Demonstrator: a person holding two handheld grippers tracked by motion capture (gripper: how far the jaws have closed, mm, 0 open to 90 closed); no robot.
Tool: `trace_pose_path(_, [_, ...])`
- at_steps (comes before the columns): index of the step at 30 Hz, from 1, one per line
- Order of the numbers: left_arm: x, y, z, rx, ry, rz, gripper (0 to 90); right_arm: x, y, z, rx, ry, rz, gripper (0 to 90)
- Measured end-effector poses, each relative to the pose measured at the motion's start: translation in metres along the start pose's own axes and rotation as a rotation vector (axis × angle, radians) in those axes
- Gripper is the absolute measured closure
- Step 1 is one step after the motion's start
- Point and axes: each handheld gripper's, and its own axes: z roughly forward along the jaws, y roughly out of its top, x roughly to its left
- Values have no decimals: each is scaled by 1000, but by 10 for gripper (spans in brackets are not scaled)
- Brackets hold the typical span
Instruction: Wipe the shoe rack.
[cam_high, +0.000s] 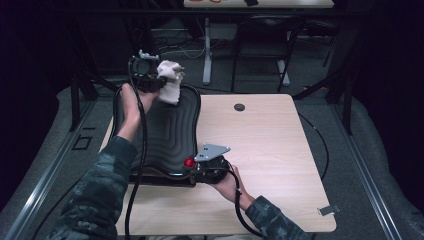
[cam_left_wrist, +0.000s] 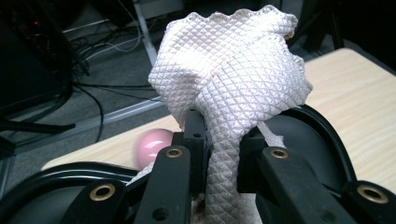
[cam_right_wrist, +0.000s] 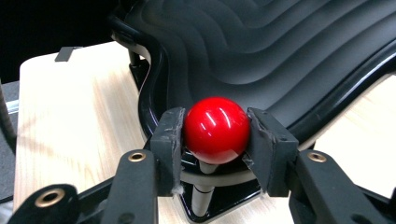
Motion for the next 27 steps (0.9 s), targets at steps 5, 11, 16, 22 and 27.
trace_pose_path(5, [-5, -4, 12, 12, 28, -3, 790, 0, -1, 0, 1, -1, -2, 597])
trace_pose_path(11, [-7, -9, 25, 33, 66, -13, 790, 0, -1, 0, -7, 9, 3, 599])
trace_pose_path(16, [-4, -12, 29, 27, 67, -37, 789, 0, -2, 0, -6, 6, -2, 599])
trace_pose_path(22, [-4, -8, 31, 32, 51, -38, 789, 0, -1, 0, -5, 8, -1, 599])
trace_pose_path(27, [-7, -2, 34, 40, 28, -33, 788, 0, -1, 0, -4, 7, 0, 599])
